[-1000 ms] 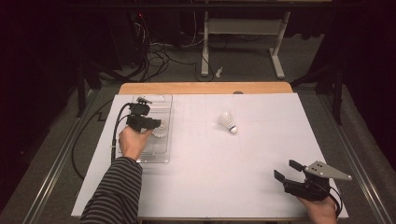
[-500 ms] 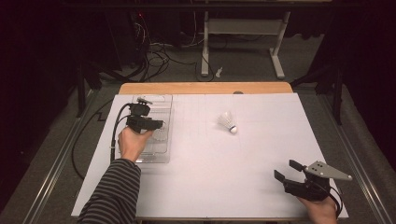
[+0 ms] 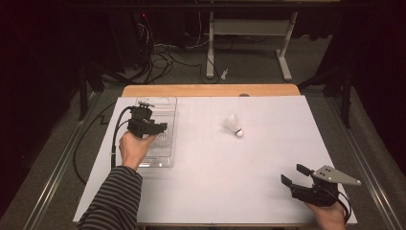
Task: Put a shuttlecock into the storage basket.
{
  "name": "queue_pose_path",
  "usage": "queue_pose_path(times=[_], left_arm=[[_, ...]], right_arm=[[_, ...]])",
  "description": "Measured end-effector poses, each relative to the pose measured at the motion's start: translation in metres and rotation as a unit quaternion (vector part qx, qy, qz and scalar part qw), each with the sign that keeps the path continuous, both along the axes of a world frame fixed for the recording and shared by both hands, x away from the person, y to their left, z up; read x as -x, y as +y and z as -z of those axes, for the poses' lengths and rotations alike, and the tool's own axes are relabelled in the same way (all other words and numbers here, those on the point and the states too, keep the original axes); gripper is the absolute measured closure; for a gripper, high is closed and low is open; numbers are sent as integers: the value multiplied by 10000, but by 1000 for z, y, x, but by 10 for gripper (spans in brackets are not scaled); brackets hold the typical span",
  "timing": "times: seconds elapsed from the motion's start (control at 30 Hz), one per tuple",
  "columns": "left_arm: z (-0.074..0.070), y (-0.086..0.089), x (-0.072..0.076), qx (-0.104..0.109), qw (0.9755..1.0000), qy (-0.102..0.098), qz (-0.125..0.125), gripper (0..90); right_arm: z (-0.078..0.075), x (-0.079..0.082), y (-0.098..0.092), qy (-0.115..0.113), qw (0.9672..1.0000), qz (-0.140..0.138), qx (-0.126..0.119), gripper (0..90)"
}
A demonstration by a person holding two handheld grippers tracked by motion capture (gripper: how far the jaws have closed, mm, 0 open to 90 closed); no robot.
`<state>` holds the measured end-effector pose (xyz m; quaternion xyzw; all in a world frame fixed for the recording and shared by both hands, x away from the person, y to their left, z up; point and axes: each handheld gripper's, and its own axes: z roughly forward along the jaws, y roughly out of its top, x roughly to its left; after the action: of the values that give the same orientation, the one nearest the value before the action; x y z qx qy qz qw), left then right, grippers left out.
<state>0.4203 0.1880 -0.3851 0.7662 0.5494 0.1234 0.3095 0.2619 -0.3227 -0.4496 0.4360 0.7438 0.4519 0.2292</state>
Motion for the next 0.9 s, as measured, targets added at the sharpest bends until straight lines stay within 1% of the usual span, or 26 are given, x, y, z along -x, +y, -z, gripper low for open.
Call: queue_pose_path(times=[0.17, 0.23, 0.33, 0.57, 0.67, 0.73, 0.9], left_arm=[[1, 2, 5, -14, 10000, -43, 39, 456], [0, 2, 8, -5, 9999, -96, 80, 456], [-2, 2, 12, 30, 9997, -226, 102, 452], [-5, 2, 20, 30, 9992, -339, 205, 452], [-7, 0, 26, 59, 9986, -450, 282, 444], [-8, -1, 30, 35, 9980, -527, 335, 441], [-10, -3, 37, 57, 9969, -650, 440, 449]], right_arm=[[0, 0, 0, 4, 10000, -9, 5, 279], [0, 0, 0, 8, 10000, -8, 8, 279], [0, 0, 0, 8, 10000, -8, 10, 279], [0, 0, 1, 14, 10000, -10, 21, 278], [0, 0, 1, 16, 10000, -21, 30, 278], [1, 0, 2, 19, 10000, -21, 33, 279], [1, 0, 2, 26, 10000, -37, 43, 278]])
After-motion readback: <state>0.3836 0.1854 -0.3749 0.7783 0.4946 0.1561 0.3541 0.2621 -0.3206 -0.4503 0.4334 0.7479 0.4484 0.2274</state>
